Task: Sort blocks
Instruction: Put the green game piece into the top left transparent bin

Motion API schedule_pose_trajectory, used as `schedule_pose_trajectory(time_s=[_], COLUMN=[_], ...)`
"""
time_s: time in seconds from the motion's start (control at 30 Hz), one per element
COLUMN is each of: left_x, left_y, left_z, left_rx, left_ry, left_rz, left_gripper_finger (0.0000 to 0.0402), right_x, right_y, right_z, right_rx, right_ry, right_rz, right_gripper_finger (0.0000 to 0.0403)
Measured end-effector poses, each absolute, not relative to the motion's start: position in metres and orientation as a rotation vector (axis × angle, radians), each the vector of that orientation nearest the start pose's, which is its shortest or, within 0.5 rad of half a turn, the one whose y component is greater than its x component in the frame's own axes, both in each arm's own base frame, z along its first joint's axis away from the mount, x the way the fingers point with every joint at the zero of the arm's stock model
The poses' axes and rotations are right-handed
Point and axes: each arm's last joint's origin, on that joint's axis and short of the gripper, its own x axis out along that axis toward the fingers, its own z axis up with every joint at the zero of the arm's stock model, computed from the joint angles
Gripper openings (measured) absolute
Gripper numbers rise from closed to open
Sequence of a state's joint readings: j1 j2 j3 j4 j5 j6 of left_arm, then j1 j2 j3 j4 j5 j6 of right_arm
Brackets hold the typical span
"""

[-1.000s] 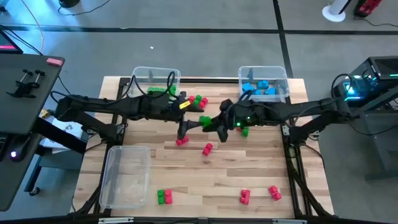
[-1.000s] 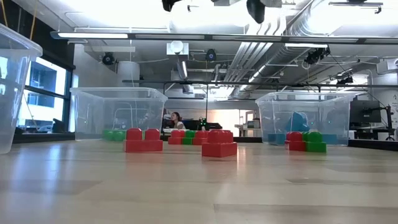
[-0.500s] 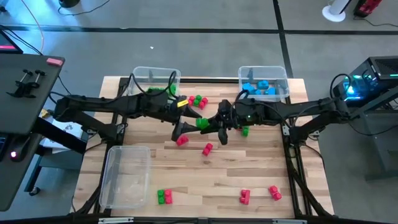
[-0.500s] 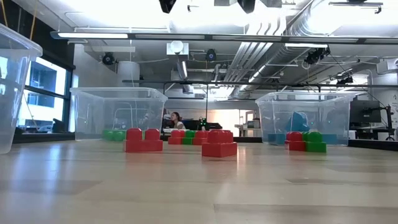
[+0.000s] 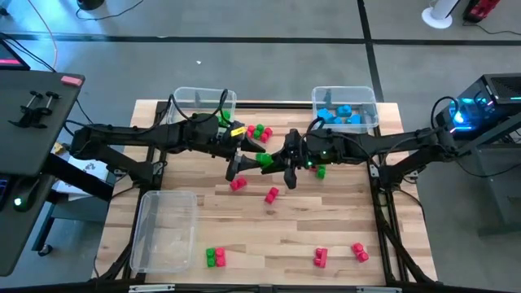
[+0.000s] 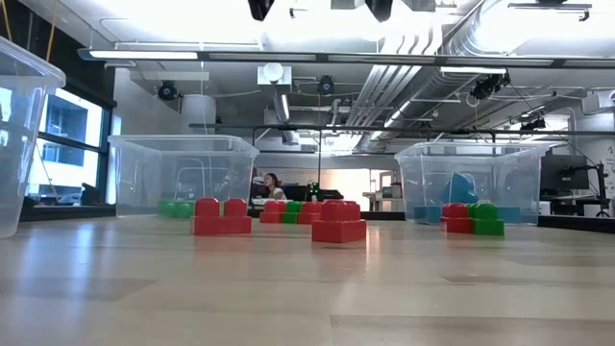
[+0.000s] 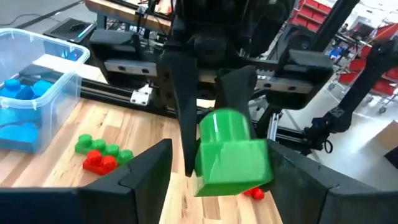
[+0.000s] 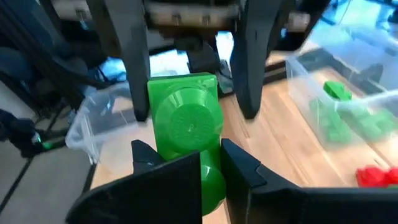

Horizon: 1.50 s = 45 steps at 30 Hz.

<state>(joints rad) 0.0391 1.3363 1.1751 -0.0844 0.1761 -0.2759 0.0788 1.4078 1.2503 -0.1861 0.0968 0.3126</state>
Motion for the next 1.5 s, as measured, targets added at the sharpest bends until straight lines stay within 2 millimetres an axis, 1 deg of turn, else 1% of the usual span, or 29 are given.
schedule_pose_trajectory(time_s=[0.2,0.33,0.4,0.5,0.67,0.83,0.97,1.07,1.13,1.23,1.37,1.43,1.5], left_x=[0.303,0.304,0.304,0.304,0.303,0.303,0.298,0.285,0.273,0.25,0.22,0.207,0.2], left_y=[0.006,0.006,0.007,0.007,0.007,0.008,0.017,0.03,0.039,0.055,0.081,0.096,0.112], left_z=[0.357,0.359,0.36,0.358,0.356,0.357,0.355,0.353,0.354,0.355,0.345,0.337,0.327], left_rx=[-0.286,-0.283,-0.281,-0.284,-0.282,-0.274,-0.258,-0.24,-0.213,-0.166,-0.104,-0.099,-0.138], left_ry=[0.262,0.237,0.228,0.249,0.264,0.256,0.3,0.373,0.416,0.493,0.678,0.781,0.837], left_rz=[-0.111,-0.115,-0.115,-0.112,-0.111,-0.082,-0.039,0.051,0.141,0.37,0.75,0.877,0.944], left_gripper_finger=[0.0229,0.0228,0.0221,0.0191,0.0103,0.01,0.01,0.01,0.01,0.01,0.01,0.01,0.01], right_x=[0.321,0.321,0.322,0.322,0.323,0.323,0.322,0.316,0.31,0.302,0.294,0.293,0.293], right_y=[0.022,0.022,0.022,0.022,0.022,0.022,0.02,0.018,0.015,0.012,0.006,0.002,-0.001], right_z=[0.357,0.354,0.352,0.353,0.354,0.355,0.355,0.362,0.367,0.373,0.376,0.373,0.37], right_rx=[0.274,0.277,0.278,0.282,0.283,0.282,0.271,0.256,0.24,0.202,0.227,0.246,0.272], right_ry=[0.281,0.308,0.315,0.301,0.291,0.28,0.276,0.241,0.217,0.215,0.222,0.249,0.267], right_rz=[-0.065,-0.073,-0.074,-0.072,-0.076,-0.084,-0.146,-0.223,-0.282,-0.332,-0.368,-0.386,-0.406], right_gripper_finger=[0.0,0.0,0.0,0.0,0.0009,0.0036,0.0085,0.0131,0.0159,0.0189,0.0203,0.0204,0.0204])
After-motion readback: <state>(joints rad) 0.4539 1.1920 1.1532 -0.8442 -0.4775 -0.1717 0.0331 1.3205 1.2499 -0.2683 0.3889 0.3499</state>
